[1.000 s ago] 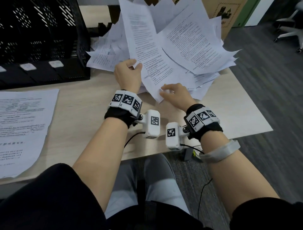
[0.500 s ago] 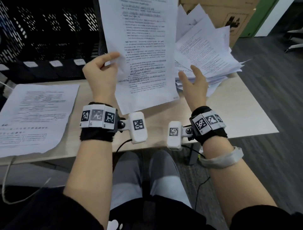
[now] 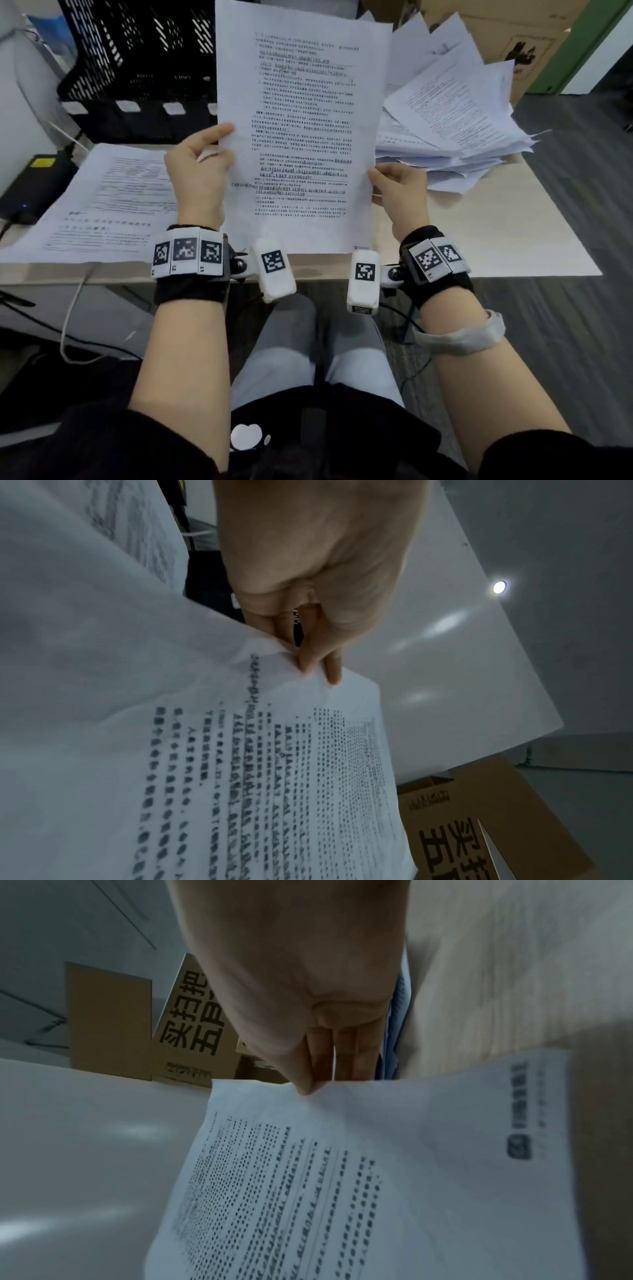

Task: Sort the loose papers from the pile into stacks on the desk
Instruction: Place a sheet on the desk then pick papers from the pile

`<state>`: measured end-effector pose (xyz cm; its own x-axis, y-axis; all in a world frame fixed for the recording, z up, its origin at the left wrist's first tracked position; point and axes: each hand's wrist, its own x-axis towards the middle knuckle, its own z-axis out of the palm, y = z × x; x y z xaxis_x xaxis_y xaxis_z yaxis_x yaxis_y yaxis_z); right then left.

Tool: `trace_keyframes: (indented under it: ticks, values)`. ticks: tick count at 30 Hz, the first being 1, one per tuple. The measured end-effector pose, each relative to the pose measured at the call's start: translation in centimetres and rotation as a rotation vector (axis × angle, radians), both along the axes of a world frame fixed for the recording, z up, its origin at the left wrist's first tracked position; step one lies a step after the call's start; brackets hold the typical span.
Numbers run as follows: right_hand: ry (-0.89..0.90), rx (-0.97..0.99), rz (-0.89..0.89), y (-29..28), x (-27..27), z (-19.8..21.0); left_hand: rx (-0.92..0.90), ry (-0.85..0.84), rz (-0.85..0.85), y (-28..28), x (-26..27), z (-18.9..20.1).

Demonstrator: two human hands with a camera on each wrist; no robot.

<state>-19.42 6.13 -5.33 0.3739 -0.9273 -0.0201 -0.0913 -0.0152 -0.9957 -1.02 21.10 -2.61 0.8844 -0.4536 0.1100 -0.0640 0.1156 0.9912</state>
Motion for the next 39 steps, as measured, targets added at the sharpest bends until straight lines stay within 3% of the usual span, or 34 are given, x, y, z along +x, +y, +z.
trace_keyframes:
  ticks: [6, 10, 16, 24, 32, 39]
  values:
    - [0.026, 0.007, 0.003, 1.7, 1.5, -0.7, 0.043, 0.008, 0.004, 2.3, 1.5, -0.4]
    - [0.082, 0.011, -0.011, 2.5, 2.7, -1.9, 0.184, 0.005, -0.058, 3.2, 1.4, -0.6]
    - [0.213, 0.008, -0.063, 2.8, 3.7, -4.3, 0.517, -0.089, -0.297, 3.2, 0.5, -2.5]
    - [0.331, 0.004, -0.004, 2.5, 4.3, -6.2, 0.797, -0.109, -0.527, 2.8, -0.4, -4.5]
    - [0.296, 0.059, 0.036, 2.6, 4.0, -5.8, 0.938, -0.161, -0.534, 3.2, 0.0, -4.5]
    - [0.259, 0.108, 0.021, 2.9, 2.6, -4.7, 0.821, -0.162, -0.473, 3.3, -1.2, -3.1]
